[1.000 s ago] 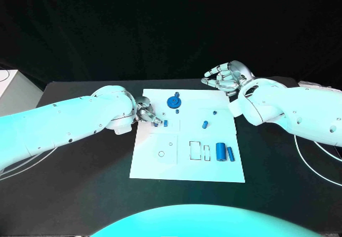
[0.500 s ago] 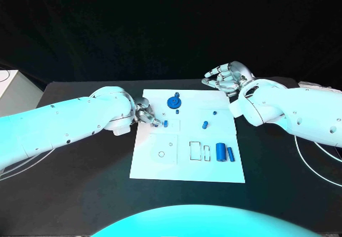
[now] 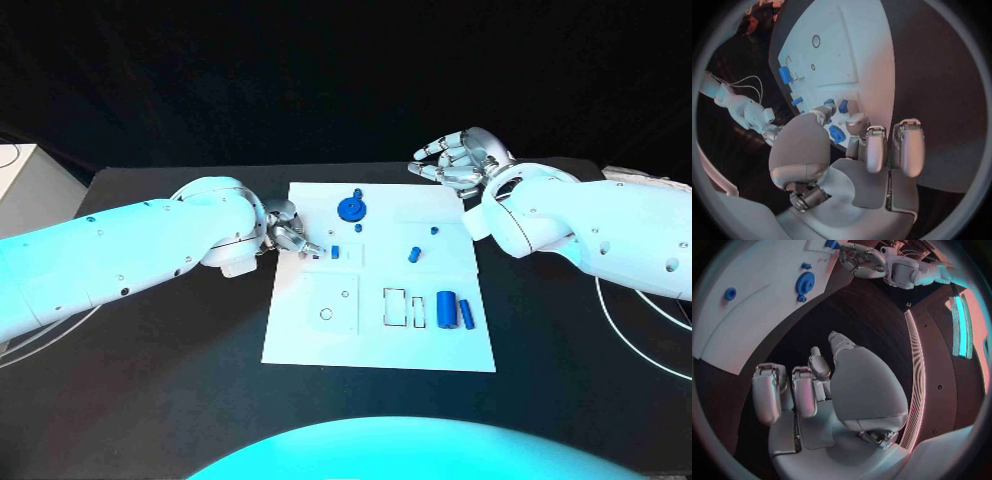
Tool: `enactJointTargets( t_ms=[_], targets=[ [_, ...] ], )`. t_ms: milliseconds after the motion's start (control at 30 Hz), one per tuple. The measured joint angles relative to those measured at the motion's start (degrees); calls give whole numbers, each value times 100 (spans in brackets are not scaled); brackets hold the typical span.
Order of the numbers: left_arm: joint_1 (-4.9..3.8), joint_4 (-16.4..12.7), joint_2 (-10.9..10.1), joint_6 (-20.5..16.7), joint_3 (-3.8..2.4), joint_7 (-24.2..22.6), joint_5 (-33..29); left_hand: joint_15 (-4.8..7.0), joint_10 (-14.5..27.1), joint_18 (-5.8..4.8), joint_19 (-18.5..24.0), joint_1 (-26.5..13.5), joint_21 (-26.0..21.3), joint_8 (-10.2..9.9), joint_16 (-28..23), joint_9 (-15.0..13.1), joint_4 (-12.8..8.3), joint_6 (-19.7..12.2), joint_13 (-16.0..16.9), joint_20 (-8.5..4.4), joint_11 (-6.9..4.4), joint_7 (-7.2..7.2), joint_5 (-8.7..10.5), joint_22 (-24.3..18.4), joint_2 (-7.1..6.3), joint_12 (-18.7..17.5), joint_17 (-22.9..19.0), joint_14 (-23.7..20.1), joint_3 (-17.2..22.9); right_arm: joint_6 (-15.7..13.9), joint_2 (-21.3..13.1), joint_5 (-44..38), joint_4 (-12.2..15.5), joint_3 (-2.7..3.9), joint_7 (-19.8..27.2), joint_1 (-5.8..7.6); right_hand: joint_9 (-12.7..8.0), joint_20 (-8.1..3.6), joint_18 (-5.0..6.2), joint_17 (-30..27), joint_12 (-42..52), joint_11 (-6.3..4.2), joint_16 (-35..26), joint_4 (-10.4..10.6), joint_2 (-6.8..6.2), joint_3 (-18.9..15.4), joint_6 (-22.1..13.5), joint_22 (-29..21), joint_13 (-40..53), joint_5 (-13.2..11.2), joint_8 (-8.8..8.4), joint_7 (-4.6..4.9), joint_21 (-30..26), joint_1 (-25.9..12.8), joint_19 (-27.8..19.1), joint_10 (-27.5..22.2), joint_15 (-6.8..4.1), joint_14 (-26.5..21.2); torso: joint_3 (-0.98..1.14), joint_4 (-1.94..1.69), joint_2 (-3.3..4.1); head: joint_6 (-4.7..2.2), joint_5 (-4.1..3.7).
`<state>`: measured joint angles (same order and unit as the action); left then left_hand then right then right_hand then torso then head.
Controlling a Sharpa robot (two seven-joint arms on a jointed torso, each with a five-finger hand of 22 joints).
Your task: Assemble the parts on the task board
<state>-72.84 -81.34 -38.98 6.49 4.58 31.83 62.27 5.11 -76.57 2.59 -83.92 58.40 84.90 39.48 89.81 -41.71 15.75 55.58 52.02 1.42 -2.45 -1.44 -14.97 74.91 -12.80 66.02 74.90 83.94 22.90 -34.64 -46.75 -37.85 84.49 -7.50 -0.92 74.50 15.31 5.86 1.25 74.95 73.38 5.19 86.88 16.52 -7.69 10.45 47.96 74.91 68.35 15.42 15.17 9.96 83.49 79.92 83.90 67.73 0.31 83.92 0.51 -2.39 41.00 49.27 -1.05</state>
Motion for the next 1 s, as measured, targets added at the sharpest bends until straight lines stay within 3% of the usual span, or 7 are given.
enactJointTargets(
  t_ms=[300, 500, 600, 667, 700, 800, 1000],
  targets=[
    [-5, -184, -155, -37, -161, -64, -136, 0, 143, 0, 117, 132, -95, 0, 0, 34, 55, -93, -197, -4, 41, -49, -56, 0, 59, -147, 0, 0, -54, 1, 0, 0, -5, 0, 2, -12, 0, 0, 0, 0, 0, 0, 0, 0, 0, 0, 0, 0, 0, 0, 0, 0, 0, 0, 0, 0, 0, 0, 3, 3, 3, -5, -13],
    [-15, -224, -242, -157, -236, -266, -440, -93, 647, 84, 439, 165, -371, -13, -109, 98, 92, -413, -845, 67, 151, -164, -56, -20, 26, -603, 0, 9, -301, 0, -4, 0, -11, 0, 3, -16, 0, 0, 0, -1, 0, 0, 0, -18, -2, 18, 0, -1, 0, 0, 0, 0, 0, -2, 0, 0, 0, 0, 8, 5, 4, -13, -19],
    [-16, -209, -265, -297, -249, -479, -660, -187, 1214, 185, 792, 280, -677, -91, -377, 149, 93, -714, -1494, 142, 284, -313, -56, -423, 53, -1085, 0, 6, -362, 0, -4, 0, -17, 0, 4, -16, 0, 0, 0, -1, 0, 0, 0, -18, -30, 18, 0, -1, 0, 0, 0, 0, 0, -30, 0, 0, 0, 0, 7, 4, 6, -18, -25],
    [-16, -179, -266, -445, -254, -687, -805, -375, 1712, 358, 1332, 622, -1147, -204, -817, 243, 92, -1123, -1670, 263, 455, -482, -56, -1056, 119, -1289, 1, -106, -361, 0, -6, 0, -23, 0, 6, -17, 0, 0, 0, -1, 0, 0, 0, -18, -30, 18, 0, -1, 0, 0, 0, 0, 0, -30, 0, 0, 0, 0, 8, 2, 6, -23, -32],
    [-16, -162, -265, -516, -255, -794, -858, -478, 2005, 358, 1502, 875, -1316, -277, -969, 325, 61, -1337, -1776, 351, 557, -591, -61, -1254, 147, -1429, -21, -209, -326, -1, -7, 0, -26, 0, 6, -18, 0, 0, 0, -1, 0, 0, 0, -18, -30, 18, 0, -1, -2, 0, 0, 0, 0, -30, 0, 0, 0, 0, 7, 0, 6, -25, -34],
    [-17, -89, -238, -788, -257, -1218, -968, -651, 2696, 624, 2421, 1868, -2156, -467, -1672, 627, -231, -1660, -2165, 540, 760, -798, -82, -2263, 172, -1900, -922, -1036, 185, -2, -7, 1, -34, 0, 11, -18, 1, 0, 0, -1, -10, 6, 0, -18, -30, 18, 0, 3, -35, 0, 0, 0, 0, -30, 0, -18, 0, 0, 7, -5, 5, -35, -40],
    [-19, 90, 15, -1336, -198, -2252, -850, -759, 2982, 718, 3056, 2471, -2594, -803, -2209, 1170, -798, -1666, -2741, 659, 872, -871, -82, -2752, -18, -2352, -1867, -1932, 1041, -5, 0, 3, -60, 0, 55, -18, -5, 0, 0, -2, -223, -1, -22, -26, -30, 57, -2, 4, -283, 0, 0, -1, -77, -30, 0, -290, 0, 0, 6, -2, 6, -71, -42]
  ],
)
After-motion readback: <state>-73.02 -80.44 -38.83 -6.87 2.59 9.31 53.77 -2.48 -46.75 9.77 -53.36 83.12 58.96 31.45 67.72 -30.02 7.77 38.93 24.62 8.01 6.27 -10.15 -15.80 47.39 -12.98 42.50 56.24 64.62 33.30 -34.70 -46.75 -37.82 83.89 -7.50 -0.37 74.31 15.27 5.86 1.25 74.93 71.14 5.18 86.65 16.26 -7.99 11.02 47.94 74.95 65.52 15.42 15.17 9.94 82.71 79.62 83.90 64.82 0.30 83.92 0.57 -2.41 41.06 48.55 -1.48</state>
